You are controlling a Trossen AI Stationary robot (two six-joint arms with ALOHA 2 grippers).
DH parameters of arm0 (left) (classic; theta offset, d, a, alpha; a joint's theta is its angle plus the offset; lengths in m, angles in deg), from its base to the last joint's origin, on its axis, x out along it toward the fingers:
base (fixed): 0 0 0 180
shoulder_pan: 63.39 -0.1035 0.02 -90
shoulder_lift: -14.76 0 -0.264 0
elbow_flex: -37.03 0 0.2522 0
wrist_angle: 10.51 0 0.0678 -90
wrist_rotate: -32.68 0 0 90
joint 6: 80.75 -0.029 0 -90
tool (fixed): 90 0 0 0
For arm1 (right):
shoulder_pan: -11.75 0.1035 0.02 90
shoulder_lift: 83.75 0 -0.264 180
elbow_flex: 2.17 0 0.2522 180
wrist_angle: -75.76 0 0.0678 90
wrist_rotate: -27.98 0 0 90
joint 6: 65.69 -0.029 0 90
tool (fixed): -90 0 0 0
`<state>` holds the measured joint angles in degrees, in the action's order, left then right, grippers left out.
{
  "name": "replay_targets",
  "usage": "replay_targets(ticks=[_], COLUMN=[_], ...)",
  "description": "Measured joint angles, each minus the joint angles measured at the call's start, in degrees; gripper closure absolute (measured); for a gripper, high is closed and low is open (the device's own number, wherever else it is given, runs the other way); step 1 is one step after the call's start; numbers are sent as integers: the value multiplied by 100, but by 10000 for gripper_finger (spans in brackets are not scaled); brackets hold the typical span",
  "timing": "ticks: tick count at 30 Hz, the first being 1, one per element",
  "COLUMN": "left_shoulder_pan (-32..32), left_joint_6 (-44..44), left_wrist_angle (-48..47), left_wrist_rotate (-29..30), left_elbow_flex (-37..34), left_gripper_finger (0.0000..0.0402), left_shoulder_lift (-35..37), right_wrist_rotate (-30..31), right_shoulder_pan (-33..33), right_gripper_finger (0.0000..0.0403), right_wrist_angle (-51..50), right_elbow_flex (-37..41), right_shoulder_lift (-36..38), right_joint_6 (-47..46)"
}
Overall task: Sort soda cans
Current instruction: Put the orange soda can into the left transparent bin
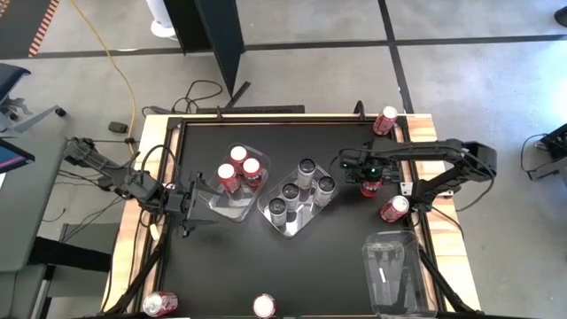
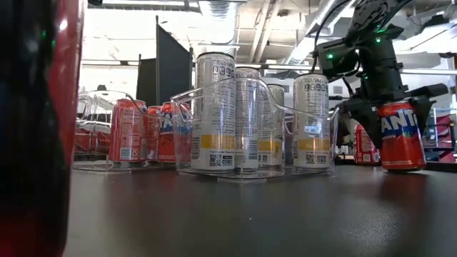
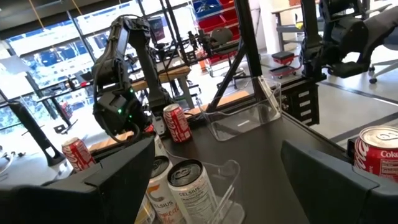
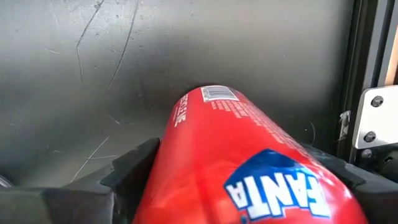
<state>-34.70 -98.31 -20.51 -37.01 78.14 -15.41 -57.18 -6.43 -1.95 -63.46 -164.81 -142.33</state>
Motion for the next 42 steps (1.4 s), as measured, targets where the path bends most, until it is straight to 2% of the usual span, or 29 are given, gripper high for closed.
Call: replay_targets(ticks=[11, 21, 27, 34, 39, 42], left_shoulder_pan=[0, 0, 1, 0, 1, 1], left_joint_6=[60, 108, 130, 175, 214, 217], left_wrist_angle=[-9, -29, -39, -37, -35, -27], left_wrist_rotate=[-1, 146, 176, 176, 176, 193], left_elbow_flex=[0, 0, 0, 0, 0, 0], left_gripper_finger=[56, 56, 56, 56, 56, 56], left_shoulder_lift=[-2, 0, -1, -2, -1, 0], right_wrist_rotate=[4, 205, 554, 1047, 1408, 1624], right_shoulder_pan=[155, 627, 972, 1252, 1402, 1501], right_gripper_finger=[84, 85, 89, 89, 89, 89], right_wrist_angle=[-9, -148, -736, -1659, -1623, -1255], right_elbow_flex=[36, -131, -797, -2020, -2947, -3449], right_shoulder_lift=[263, 532, 651, 676, 678, 623], right_joint_6=[-29, -44, -22, 51, 435, 871])
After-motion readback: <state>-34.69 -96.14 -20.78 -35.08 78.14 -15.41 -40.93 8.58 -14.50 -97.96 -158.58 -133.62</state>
